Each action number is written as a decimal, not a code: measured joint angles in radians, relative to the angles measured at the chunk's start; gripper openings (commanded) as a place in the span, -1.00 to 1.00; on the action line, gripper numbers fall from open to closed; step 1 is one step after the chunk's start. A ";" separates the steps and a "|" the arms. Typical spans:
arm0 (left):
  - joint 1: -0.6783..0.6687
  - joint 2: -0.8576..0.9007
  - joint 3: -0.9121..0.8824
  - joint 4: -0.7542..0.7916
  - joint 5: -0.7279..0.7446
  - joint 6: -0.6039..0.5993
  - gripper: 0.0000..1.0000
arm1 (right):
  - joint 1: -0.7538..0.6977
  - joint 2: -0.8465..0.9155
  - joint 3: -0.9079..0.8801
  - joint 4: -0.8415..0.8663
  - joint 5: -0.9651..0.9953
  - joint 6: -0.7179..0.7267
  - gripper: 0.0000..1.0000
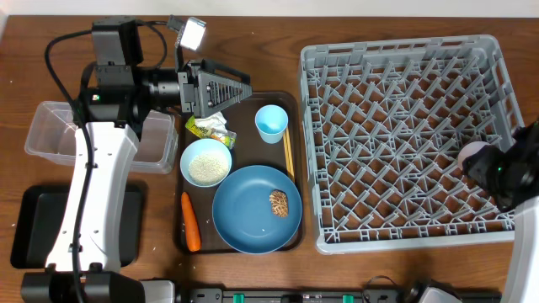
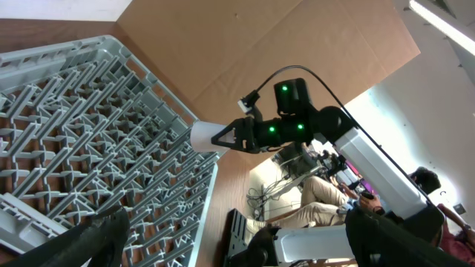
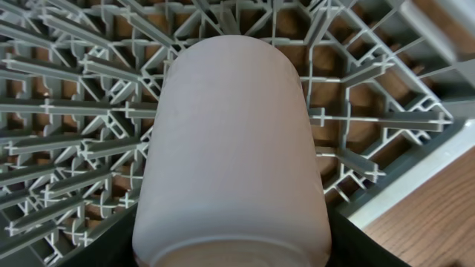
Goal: Sort waste into correct bins and load items into the dishwasher rack
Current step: 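Place the pink cup upside down in the rack with right gripper, then grasp the light-blue cup with the left gripper and lift it, then hand the light-blue cup from left gripper to right gripper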
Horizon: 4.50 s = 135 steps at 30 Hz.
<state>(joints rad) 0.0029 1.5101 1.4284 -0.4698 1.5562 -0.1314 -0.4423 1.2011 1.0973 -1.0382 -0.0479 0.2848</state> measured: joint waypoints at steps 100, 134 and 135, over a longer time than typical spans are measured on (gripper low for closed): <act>-0.140 -0.057 0.019 -0.098 -0.014 -0.010 -0.88 | 0.726 -0.088 0.085 0.761 -1.051 -0.407 0.57; -0.069 -0.057 0.020 -0.061 -0.010 -0.030 0.55 | 0.645 -0.111 0.087 0.701 -0.932 -0.324 -0.02; -0.053 -0.057 0.020 -0.061 -0.010 -0.033 0.55 | 0.618 -0.121 0.087 0.650 -0.911 -0.322 -0.02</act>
<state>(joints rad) -0.0505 1.4528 1.4483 -0.5304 1.5463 -0.1646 0.1757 1.0798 1.1847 -0.3878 -0.9585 -0.0368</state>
